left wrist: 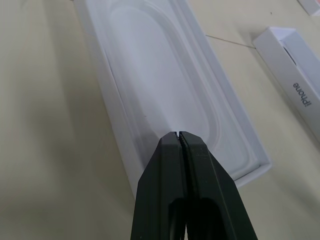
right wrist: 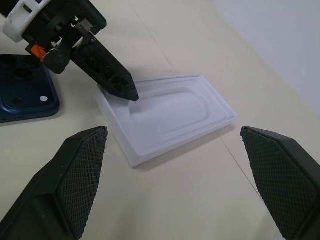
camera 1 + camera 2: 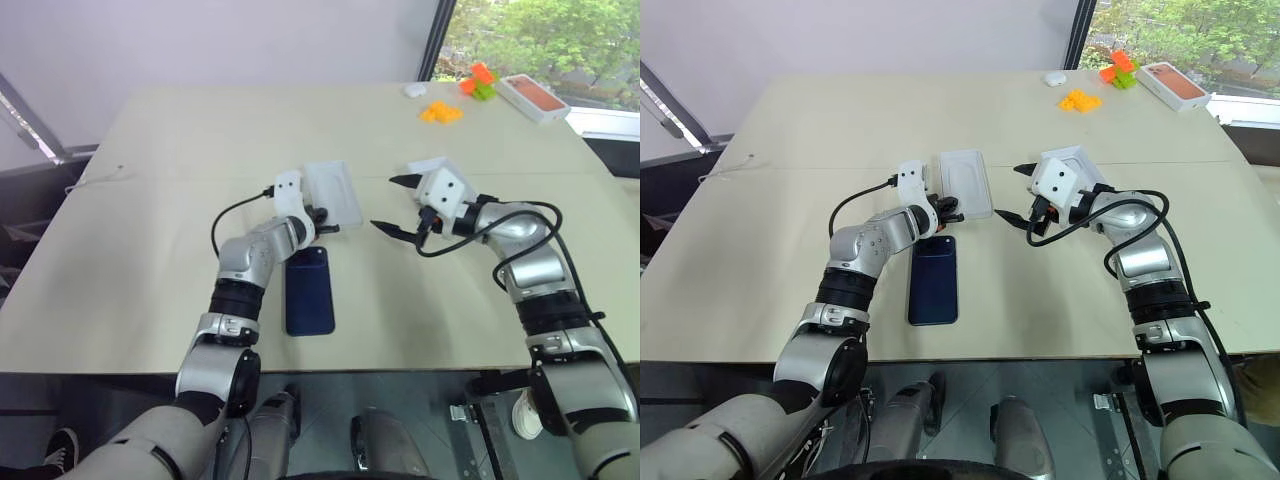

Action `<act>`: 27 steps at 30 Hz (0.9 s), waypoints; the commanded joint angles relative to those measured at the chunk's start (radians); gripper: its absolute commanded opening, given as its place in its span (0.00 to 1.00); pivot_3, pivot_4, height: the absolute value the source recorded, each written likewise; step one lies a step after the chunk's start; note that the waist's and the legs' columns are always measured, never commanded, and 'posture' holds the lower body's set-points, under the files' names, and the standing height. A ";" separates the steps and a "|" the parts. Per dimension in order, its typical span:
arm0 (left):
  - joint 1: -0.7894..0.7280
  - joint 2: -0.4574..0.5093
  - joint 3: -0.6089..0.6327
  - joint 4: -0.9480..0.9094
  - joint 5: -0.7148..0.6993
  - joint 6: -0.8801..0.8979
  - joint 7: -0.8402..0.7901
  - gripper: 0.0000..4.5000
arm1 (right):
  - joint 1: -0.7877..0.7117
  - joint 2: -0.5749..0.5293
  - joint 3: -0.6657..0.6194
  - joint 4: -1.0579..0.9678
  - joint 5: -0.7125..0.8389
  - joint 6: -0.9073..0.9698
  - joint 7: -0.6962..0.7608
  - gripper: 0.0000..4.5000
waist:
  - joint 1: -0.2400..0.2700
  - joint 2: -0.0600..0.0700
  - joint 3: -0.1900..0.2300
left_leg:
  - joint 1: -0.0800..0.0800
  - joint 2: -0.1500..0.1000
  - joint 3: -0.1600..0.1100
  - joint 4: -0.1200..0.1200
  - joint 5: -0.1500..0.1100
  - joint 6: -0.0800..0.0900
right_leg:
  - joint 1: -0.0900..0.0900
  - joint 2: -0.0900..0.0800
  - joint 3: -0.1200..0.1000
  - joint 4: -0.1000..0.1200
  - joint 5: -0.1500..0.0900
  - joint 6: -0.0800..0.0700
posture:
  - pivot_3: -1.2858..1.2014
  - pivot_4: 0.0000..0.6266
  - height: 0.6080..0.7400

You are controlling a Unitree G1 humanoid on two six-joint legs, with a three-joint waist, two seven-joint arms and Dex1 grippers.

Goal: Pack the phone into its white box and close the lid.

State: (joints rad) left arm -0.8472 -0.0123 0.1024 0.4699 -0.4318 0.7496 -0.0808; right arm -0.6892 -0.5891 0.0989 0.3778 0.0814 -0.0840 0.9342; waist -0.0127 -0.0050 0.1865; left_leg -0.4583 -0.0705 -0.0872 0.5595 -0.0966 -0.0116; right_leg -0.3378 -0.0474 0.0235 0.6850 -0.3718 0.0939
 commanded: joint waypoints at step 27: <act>0.233 0.434 0.083 -0.496 -0.061 0.042 -0.389 0.97 | -0.021 0.061 -0.013 -0.087 0.054 0.070 0.013 1.00 | -0.002 0.001 0.000 | -0.001 0.000 -0.001 -0.001 0.000 0.000 | -0.002 0.000 0.001 0.000 0.000 0.000 | 0.52 0.24 1.00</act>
State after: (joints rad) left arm -0.6136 0.4057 0.1730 0.0268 -0.4765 0.8107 -0.4401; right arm -0.6981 -0.5320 0.0932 0.3381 0.1199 -0.0175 0.9492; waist -0.0147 -0.0045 0.1865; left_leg -0.4589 -0.0704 -0.0883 0.5580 -0.0965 -0.0121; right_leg -0.3396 -0.0478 0.0248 0.6855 -0.3719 0.0935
